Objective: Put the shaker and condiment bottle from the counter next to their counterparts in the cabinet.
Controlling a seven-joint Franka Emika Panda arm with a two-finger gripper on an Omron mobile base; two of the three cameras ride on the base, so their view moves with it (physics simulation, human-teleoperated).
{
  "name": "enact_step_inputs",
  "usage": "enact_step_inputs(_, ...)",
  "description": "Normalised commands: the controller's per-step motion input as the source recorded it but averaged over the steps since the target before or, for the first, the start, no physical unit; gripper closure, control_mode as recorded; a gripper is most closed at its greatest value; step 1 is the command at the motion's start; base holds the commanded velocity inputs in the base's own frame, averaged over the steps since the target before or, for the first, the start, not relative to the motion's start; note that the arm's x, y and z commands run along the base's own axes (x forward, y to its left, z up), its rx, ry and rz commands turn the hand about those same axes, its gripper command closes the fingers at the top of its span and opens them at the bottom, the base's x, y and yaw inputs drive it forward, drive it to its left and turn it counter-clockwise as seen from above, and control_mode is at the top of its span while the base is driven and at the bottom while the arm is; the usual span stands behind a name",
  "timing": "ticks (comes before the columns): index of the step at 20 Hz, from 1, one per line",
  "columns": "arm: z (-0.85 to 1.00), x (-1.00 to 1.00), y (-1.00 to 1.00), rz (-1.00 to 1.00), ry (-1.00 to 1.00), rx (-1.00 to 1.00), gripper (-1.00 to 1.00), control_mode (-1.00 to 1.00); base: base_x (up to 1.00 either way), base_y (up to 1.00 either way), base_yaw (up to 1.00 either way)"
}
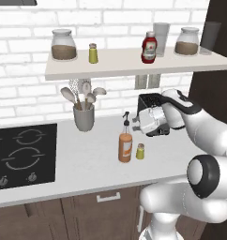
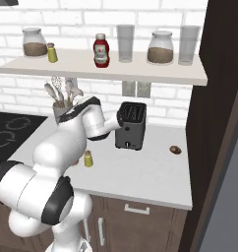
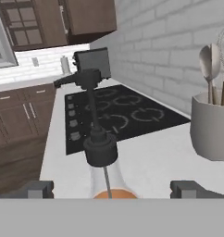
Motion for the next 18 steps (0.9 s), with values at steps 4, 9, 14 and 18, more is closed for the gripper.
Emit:
enact_step_inputs(4,-0.08,0.15,0.00,0.04,0.04,0.06,-1.00,-1.00,0.00,0.00,0.00)
enact_step_inputs(9,-0.08,0.05,0.03,0.03,0.01,0.01,-1.00,-1.00,0.00,0.00,0.00)
enact_step_inputs(14,-0.04,0.00,0.09,0.00,0.00,0.00,-1.00,-1.00,0.00,0.00,0.00)
enact_step_inputs(18,-0.14,0.00,0.07,0.00,0.00,0.00,-1.00,-1.00,0.00,0.00,0.00)
